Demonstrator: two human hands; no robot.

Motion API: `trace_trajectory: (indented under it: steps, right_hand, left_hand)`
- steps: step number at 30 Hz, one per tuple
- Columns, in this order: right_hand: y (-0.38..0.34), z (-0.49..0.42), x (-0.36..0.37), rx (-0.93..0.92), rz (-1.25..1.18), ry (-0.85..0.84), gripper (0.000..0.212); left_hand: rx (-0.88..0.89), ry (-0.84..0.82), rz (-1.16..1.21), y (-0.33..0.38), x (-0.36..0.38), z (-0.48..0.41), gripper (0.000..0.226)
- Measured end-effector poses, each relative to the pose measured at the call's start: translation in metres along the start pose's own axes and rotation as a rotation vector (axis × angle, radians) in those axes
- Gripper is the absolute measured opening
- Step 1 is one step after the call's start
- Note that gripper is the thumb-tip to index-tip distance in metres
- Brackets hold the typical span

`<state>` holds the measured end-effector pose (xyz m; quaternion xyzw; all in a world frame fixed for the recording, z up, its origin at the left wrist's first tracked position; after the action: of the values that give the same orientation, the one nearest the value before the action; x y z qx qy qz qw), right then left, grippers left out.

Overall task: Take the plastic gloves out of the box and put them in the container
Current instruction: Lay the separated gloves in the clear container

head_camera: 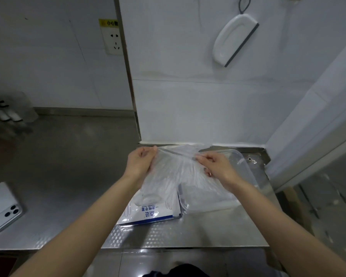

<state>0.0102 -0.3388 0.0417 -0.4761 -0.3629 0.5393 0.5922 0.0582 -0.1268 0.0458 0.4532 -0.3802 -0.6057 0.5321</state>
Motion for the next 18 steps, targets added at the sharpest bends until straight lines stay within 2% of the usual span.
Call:
trace_trajectory:
  steps: [2, 4, 5, 7, 9, 10, 12, 13, 15, 16, 18]
  right_hand:
    - [0.013, -0.008, -0.019, 0.018, 0.060, 0.163, 0.012]
    - [0.011, -0.010, -0.038, -0.123, 0.230, 0.349, 0.010]
    - [0.004, -0.007, -0.041, -0.234, 0.342, 0.378, 0.022]
    - [-0.014, 0.000, -0.036, -0.436, 0.504, 0.229, 0.045]
    - [-0.024, 0.006, -0.014, -0.459, 0.582, -0.040, 0.055]
    - [-0.024, 0.005, -0.009, -0.422, 0.600, -0.149, 0.051]
    - [-0.022, 0.001, -0.003, -0.354, 0.587, -0.274, 0.026]
    - [-0.021, -0.002, -0.007, -0.325, 0.549, -0.289, 0.015]
    - [-0.023, -0.008, -0.022, -0.285, 0.481, -0.266, 0.008]
    - [-0.028, -0.010, -0.031, -0.293, 0.488, -0.239, 0.008]
    - [-0.042, -0.013, -0.049, -0.354, 0.529, -0.164, 0.007]
  left_hand:
    - [0.102, 0.042, -0.142, 0.007, 0.003, -0.001, 0.017]
    - [0.210, 0.021, -0.292, 0.015, 0.011, -0.002, 0.018]
    - [0.257, -0.012, -0.363, 0.019, 0.016, -0.001, 0.017]
    - [0.332, -0.146, -0.465, 0.028, 0.033, 0.001, 0.013]
    - [0.383, -0.319, -0.517, 0.036, 0.050, 0.005, 0.013]
    - [0.397, -0.396, -0.541, 0.040, 0.060, 0.006, 0.013]
    - [0.405, -0.519, -0.623, 0.047, 0.069, 0.006, 0.010]
    - [0.391, -0.576, -0.678, 0.048, 0.072, 0.004, 0.010]
    - [0.359, -0.652, -0.800, 0.050, 0.073, -0.005, 0.016]
    - [0.377, -0.637, -0.854, 0.053, 0.073, -0.010, 0.018]
    - [0.507, -0.461, -0.929, 0.069, 0.076, -0.018, 0.019]
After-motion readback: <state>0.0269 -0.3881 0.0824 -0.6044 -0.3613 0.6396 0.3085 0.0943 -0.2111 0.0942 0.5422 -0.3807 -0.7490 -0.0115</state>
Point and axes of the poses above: each hand's wrist, its own z-axis away from the middle knuckle, its own x-axis out of the palm, y = z × x, the point moved 4 cm from there along -z, towards the middle knuckle, and after that the axes turned 6 degrees about -z, right-handed, at the moved point
